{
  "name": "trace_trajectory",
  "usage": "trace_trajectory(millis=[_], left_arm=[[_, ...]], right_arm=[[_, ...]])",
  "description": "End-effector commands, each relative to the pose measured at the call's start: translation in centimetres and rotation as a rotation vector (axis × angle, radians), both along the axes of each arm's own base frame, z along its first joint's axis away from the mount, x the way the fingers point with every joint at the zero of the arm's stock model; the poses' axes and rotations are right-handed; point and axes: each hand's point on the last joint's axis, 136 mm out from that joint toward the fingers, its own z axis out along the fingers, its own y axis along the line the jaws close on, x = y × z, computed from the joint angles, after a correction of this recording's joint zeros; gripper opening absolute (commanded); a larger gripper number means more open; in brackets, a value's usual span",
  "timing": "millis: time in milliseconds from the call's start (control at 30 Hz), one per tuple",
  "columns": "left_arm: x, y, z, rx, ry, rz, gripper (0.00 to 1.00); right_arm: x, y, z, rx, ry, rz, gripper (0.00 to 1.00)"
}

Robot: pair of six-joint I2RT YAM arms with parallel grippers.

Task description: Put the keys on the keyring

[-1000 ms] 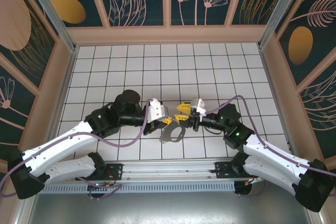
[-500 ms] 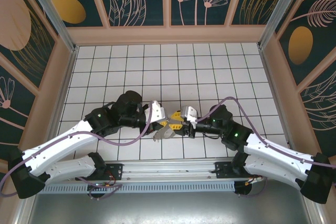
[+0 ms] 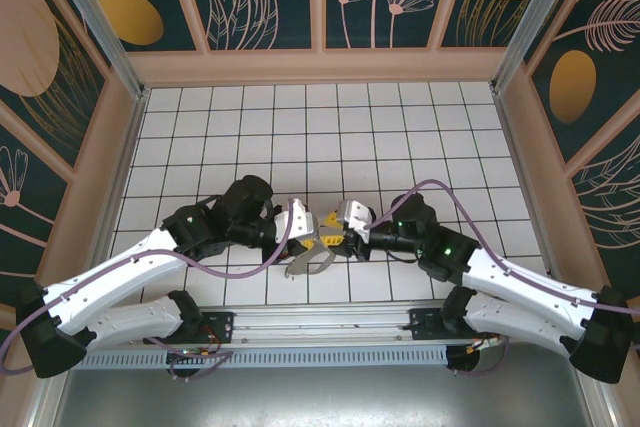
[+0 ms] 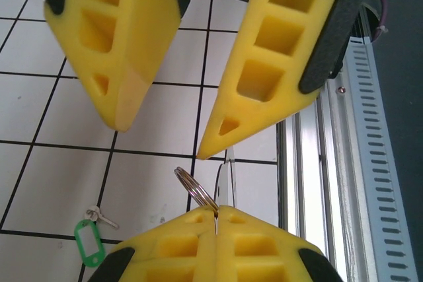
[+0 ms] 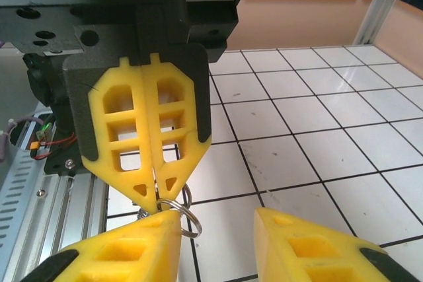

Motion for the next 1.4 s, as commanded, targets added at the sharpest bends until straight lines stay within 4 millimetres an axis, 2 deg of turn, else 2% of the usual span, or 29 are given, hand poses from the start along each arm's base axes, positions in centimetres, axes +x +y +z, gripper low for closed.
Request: trace_trajectory(millis=[0, 400, 800, 967, 1300, 1367], left_arm=[[-0.5, -0.1, 1.4, -0.034, -0.01, -0.04, 0.0], [-1.0, -0.2, 1.7, -0.05, -0.004, -0.063, 0.0], [-1.2, -0.1, 1.9, -0.059, -0.003, -0.07, 0.0], [-1.2, -0.1, 1.9, -0.061, -0.005, -0.069, 0.0], [-1.0, -0.1, 2.6, -0.086, -0.026, -0.048, 0.0], [-0.9, -0.1, 2.6, -0.089, -0.026, -0.046, 0.0]], right_arm=[[-0.9, 0.5, 0.8, -0.002, -0.005, 0.061, 0.34], [-2.0, 0.9, 0.4, -0.044, 0.021, 0.139, 0.33], [-2.2, 1.5, -0.1, -0.07, 0.028, 0.178, 0.32], [-2.1, 1.4, -0.4, -0.085, 0.032, 0.178, 0.18], [-2.2, 1.2, -0.4, -0.091, 0.028, 0.178, 0.0], [-2.3, 1.2, -0.3, -0.085, 0.022, 0.177, 0.0]])
